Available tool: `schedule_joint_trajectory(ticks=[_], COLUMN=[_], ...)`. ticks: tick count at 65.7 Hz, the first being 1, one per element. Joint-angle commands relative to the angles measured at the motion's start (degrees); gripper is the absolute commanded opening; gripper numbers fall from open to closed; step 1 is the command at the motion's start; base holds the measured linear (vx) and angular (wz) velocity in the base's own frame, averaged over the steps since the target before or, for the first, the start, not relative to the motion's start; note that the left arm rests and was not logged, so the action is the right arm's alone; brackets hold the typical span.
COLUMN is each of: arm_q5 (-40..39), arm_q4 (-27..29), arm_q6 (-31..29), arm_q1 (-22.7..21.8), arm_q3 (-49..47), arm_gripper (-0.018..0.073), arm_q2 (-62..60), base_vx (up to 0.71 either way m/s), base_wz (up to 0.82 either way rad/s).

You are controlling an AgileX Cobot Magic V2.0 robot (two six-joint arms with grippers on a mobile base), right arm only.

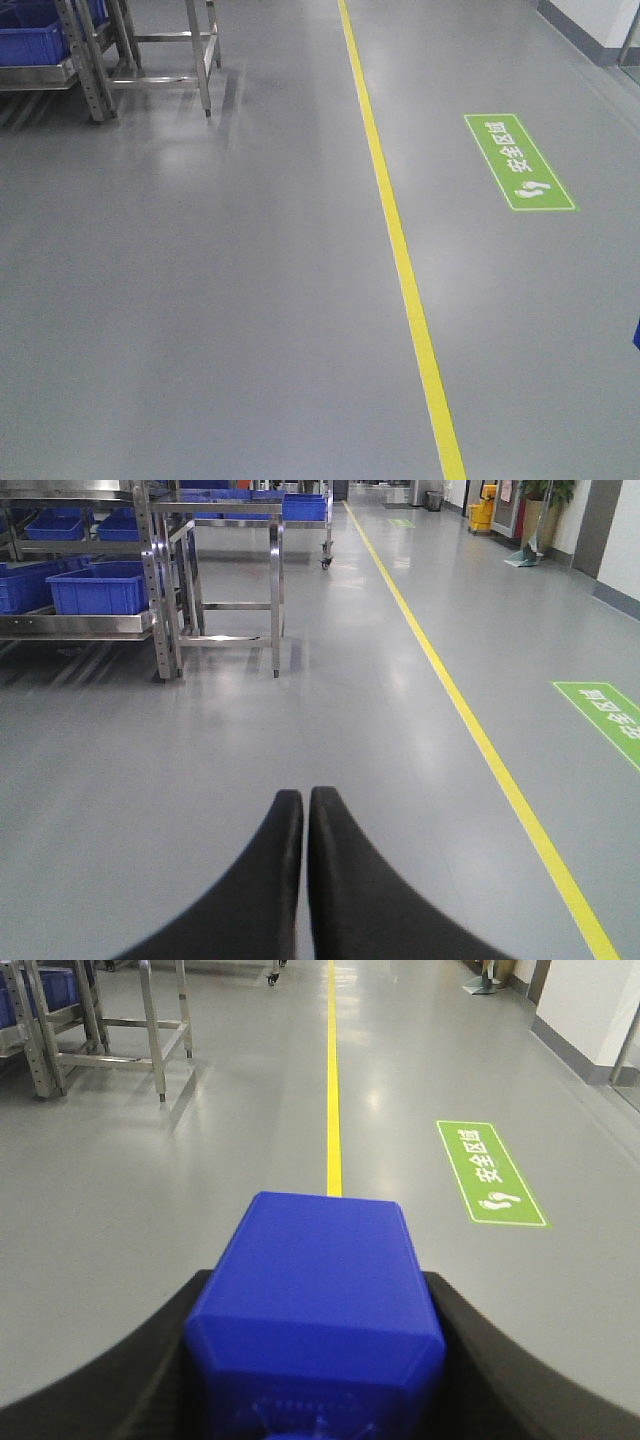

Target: Pour parts from conveyor to right shelf

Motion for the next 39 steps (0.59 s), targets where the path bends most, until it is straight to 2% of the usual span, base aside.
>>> schedule_joint_trajectory(ticks=[1,39], arm_q5=[-4.4,-4.4], arm_q4=[0.4,0.4], arm_q6=[-0.4,-0.4], arm_q1=[-0.2,-0.2], arm_q3=[-1.7,-1.7], arm_gripper=[-0.0005,-0.0005], arm_q2=[0.4,0.4], base_vx=[0.60,0.61], base_wz=[0.03,-0.04])
